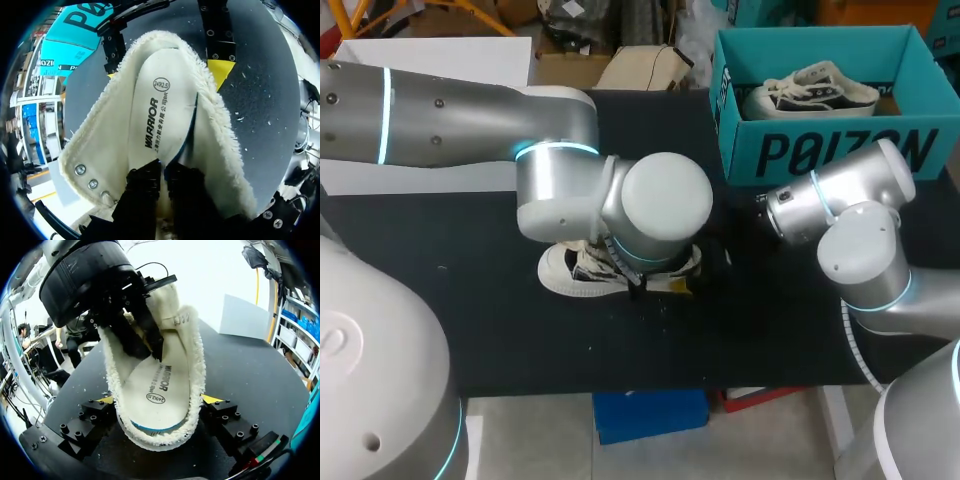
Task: Take the shoe out of the shoebox, open the shoe tongue, remove and reinsert the insole, then place the shoe into the shoebox
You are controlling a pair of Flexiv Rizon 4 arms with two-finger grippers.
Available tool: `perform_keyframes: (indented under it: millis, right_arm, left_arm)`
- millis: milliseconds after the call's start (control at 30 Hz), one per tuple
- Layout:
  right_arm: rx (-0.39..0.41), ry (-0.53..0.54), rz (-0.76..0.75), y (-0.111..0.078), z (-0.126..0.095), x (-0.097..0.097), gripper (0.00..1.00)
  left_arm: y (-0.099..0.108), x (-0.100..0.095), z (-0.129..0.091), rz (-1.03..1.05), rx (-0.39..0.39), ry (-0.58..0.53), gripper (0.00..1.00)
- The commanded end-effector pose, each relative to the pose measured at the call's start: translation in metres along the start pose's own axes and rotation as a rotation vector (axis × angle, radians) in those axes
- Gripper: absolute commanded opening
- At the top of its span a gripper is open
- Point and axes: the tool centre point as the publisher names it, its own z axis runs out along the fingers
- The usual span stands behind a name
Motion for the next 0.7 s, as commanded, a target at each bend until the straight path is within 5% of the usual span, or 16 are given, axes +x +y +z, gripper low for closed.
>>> perform_keyframes:
  millis: [33, 300, 700]
  right_arm:
    - [0.002, 0.002, 0.001, -0.006, 0.000, 0.002, 0.00]
    - [0.002, 0.002, 0.001, -0.006, 0.000, 0.002, 0.00]
    - [0.002, 0.002, 0.001, -0.006, 0.000, 0.002, 0.00]
  left_arm:
    - [0.012, -0.013, 0.070, 0.031, 0.079, 0.055, 0.00]
    - [-0.004, 0.007, 0.050, 0.149, 0.178, 0.246, 0.00]
    - [-0.012, 0.030, 0.017, 0.174, 0.310, 0.352, 0.00]
